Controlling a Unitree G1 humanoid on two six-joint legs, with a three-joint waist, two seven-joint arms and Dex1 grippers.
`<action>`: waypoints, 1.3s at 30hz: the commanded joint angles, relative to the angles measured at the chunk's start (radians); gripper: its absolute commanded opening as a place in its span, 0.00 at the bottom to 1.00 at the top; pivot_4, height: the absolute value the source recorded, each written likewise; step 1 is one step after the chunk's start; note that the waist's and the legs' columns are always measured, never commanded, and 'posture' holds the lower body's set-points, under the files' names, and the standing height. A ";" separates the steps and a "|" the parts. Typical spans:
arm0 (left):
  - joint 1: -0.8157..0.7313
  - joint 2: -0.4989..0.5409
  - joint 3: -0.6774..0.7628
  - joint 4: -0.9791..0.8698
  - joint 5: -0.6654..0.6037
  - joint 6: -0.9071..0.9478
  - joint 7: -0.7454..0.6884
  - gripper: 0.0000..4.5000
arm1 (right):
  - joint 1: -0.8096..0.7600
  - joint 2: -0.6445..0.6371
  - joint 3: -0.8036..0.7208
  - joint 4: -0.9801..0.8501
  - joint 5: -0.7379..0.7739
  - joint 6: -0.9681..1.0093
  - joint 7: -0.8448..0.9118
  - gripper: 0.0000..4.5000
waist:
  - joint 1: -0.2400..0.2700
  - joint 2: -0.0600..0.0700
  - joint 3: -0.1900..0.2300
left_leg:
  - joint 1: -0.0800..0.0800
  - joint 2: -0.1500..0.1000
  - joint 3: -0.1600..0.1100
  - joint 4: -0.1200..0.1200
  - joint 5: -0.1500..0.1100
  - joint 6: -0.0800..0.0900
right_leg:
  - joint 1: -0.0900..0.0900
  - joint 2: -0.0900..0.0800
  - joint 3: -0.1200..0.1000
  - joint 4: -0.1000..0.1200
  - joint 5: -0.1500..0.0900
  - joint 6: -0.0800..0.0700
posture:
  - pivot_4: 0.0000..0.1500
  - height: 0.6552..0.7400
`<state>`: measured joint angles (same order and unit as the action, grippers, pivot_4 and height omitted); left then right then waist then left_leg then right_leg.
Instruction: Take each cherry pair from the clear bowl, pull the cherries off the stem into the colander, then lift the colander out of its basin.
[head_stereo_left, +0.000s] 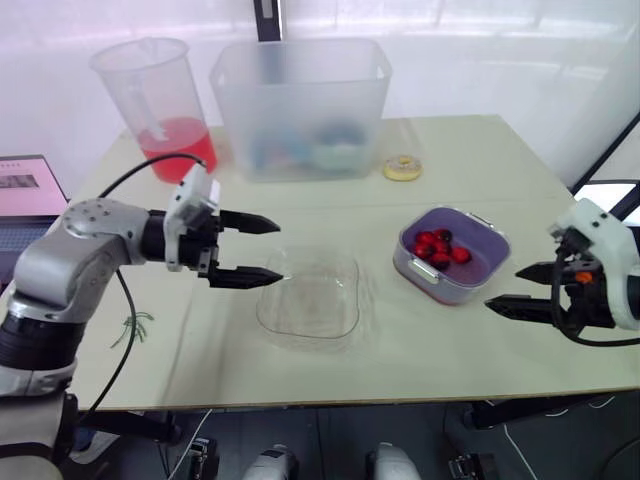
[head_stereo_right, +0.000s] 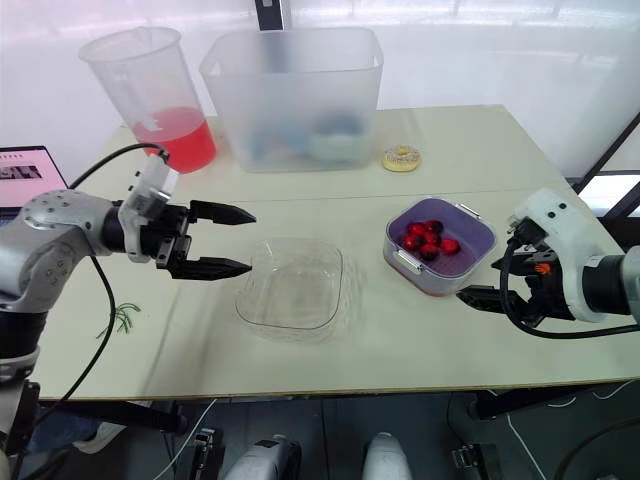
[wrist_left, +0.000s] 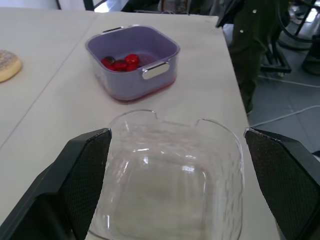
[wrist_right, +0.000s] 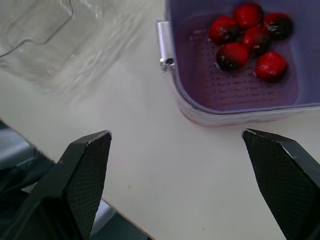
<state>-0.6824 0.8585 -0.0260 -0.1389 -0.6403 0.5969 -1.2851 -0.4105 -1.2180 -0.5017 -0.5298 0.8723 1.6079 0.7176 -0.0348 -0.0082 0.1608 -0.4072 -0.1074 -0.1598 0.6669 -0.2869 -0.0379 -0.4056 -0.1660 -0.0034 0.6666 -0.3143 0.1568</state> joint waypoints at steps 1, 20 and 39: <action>-0.013 -0.004 0.015 -0.027 0.038 -0.036 0.031 0.99 | -0.163 0.014 0.131 0.059 0.083 0.006 -0.117 1.00 | -0.007 0.000 0.000 | 0.000 0.000 0.000 0.000 0.000 0.000 | 0.000 0.000 0.000 0.000 0.000 0.000 | 1.00 1.00; 0.211 -0.025 0.171 -0.258 -0.009 0.058 0.278 1.00 | -0.578 0.239 0.842 0.261 -0.153 -0.026 -0.256 0.94 | -0.004 0.000 0.000 | -0.001 -0.001 -0.006 -0.001 0.000 0.000 | -0.001 0.000 0.000 -0.001 0.000 0.000 | 1.00 1.00; 0.246 -0.036 0.150 -0.302 0.024 0.033 0.344 1.00 | -0.605 0.285 0.926 0.337 -0.329 -0.125 -0.125 0.09 | -0.008 0.000 0.000 | -0.001 0.000 -0.006 -0.001 0.000 0.000 | -0.002 0.000 0.000 -0.001 0.000 0.000 | 1.00 1.00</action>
<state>-0.4185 0.8195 0.1261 -0.4337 -0.6239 0.6530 -0.9458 -0.9835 -0.9347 0.4386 -0.1904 0.5677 1.4992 0.5852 -0.0425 -0.0087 0.1611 -0.4084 -0.1078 -0.1654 0.6658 -0.2868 -0.0380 -0.4073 -0.1663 -0.0034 0.6658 -0.3144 0.1569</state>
